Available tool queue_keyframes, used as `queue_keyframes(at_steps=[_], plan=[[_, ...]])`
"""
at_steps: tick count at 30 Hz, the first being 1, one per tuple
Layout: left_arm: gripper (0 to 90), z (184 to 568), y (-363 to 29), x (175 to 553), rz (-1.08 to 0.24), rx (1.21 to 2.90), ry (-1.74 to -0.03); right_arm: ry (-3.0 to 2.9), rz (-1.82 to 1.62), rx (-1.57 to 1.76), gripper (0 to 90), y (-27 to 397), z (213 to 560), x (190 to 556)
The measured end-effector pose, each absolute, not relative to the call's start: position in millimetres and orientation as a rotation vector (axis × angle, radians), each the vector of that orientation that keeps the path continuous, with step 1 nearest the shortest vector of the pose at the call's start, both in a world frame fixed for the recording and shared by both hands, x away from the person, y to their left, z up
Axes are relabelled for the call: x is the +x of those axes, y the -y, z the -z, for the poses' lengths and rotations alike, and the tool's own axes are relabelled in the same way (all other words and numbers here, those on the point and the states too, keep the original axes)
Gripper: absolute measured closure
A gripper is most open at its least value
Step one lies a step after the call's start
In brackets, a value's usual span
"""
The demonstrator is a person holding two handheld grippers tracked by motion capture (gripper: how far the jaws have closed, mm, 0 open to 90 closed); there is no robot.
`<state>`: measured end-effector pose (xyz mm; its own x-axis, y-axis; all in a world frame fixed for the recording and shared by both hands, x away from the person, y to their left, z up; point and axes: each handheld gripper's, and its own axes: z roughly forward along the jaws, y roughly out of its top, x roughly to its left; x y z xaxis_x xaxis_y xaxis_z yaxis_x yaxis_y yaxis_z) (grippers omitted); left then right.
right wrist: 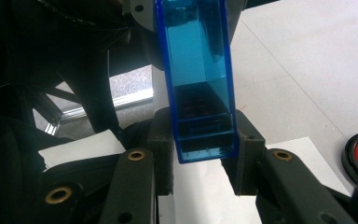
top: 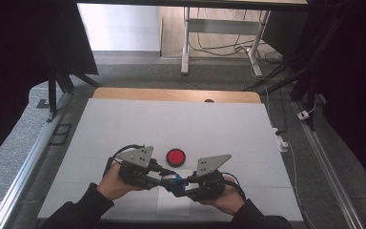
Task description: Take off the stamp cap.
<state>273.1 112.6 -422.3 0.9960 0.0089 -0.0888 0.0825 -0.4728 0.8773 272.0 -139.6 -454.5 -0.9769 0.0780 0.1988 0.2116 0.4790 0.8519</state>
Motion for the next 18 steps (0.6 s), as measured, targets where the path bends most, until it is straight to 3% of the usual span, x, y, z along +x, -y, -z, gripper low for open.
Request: queue_keyframes(at_steps=[18], plan=[[70.2, 421.1, -115.7, 271.4, 0.062, 2.019, -0.017, 2.606, 1.561, -0.197, 68.9, 140.7, 449.6, 268.8]])
